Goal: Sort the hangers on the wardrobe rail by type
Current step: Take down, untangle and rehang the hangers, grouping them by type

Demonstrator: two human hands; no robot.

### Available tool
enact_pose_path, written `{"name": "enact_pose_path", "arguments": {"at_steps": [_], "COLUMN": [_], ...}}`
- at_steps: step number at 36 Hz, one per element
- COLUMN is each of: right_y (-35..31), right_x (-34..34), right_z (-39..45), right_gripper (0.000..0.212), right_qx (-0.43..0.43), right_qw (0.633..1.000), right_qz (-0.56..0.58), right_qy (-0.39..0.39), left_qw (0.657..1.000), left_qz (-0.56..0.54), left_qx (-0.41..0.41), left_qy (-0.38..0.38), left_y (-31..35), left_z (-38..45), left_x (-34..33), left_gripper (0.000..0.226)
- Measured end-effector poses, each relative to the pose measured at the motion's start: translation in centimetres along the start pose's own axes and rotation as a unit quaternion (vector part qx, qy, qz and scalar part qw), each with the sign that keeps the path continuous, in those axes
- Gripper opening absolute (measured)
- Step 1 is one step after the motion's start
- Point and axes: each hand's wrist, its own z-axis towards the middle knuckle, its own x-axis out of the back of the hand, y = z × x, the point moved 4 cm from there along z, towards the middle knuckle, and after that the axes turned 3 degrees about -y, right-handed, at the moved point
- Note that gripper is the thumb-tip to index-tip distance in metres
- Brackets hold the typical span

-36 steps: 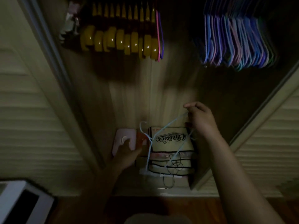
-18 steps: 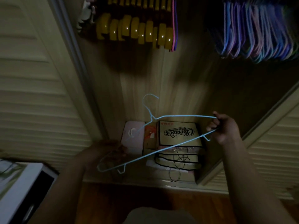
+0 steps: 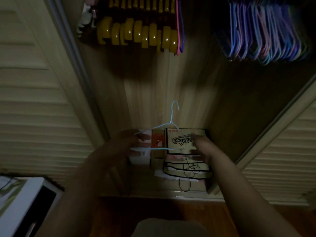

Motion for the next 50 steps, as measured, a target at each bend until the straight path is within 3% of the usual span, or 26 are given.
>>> {"name": "enact_pose_path", "arguments": {"at_steps": [3, 6, 9, 12, 17, 19, 21, 24, 26, 29, 33, 37, 42, 50], "right_y": [-2.0, -4.9, -7.8, -10.8, -16.8, -18.6, -19.8, -21.7, -23.4, -26.3, -29.7, -31.7, -32.3, -31.0], "right_x": [-3.3, -4.2, -2.4, 0.8, 5.3, 6.9, 7.8, 8.6, 8.8, 9.6, 10.4, 10.4, 10.8, 11.3], "right_z": [-3.2, -5.6, -6.7, -7.6, -8.9, -10.1, -11.2, -11.9, -12.0, -11.6, -10.2, -8.7, -7.4, -6.1], "right_gripper": [0.049, 0.044, 0.019, 0.016, 0.019, 0.023, 0.023, 0.017, 0.026, 0.037, 0.035, 0.033, 0.029, 0.027], "right_qx": [0.0, 0.064, 0.144, 0.192, 0.276, 0.34, 0.389, 0.438, 0.466, 0.473, 0.444, 0.442, 0.397, 0.332], "right_qw": [0.969, 0.963, 0.973, 0.976, 0.954, 0.911, 0.841, 0.743, 0.714, 0.703, 0.705, 0.682, 0.709, 0.716], "right_qz": [0.16, 0.146, 0.121, 0.105, 0.03, -0.111, -0.242, -0.348, -0.358, -0.373, -0.384, -0.4, -0.432, -0.477], "right_qy": [-0.19, -0.216, -0.13, -0.022, 0.11, 0.206, 0.288, 0.367, 0.38, 0.379, 0.397, 0.423, 0.392, 0.387], "left_qw": [0.983, 0.954, 0.904, 0.877, 0.809, 0.785, 0.766, 0.76, 0.752, 0.75, 0.761, 0.768, 0.776, 0.781], "left_qz": [0.176, 0.286, 0.402, 0.414, 0.466, 0.478, 0.486, 0.497, 0.513, 0.528, 0.529, 0.526, 0.52, 0.518], "left_qx": [-0.023, -0.087, -0.138, -0.215, -0.358, -0.385, -0.401, -0.382, -0.37, -0.349, -0.326, -0.316, -0.301, -0.286], "left_qy": [0.037, 0.026, -0.048, -0.113, 0.019, 0.081, 0.125, 0.171, 0.187, 0.192, 0.187, 0.185, 0.19, 0.199], "left_y": [1.1, 2.7, 4.4, 7.9, 17.4, 20.4, 22.4, 23.7, 24.0, 24.2, 23.7, 23.2, 22.8, 22.5], "left_z": [1.9, 2.1, 2.0, 1.7, 1.6, 1.4, 1.3, 1.2, 1.4, 1.9, 2.2, 2.2, 2.3, 2.3], "left_x": [-5.0, -10.3, -13.0, -13.7, -10.7, -9.0, -7.8, -6.6, -6.3, -6.1, -6.0, -5.7, -4.6, -3.5], "left_gripper": [0.02, 0.015, 0.061, 0.063, 0.054, 0.048, 0.044, 0.045, 0.05, 0.054, 0.052, 0.052, 0.05, 0.048]}}
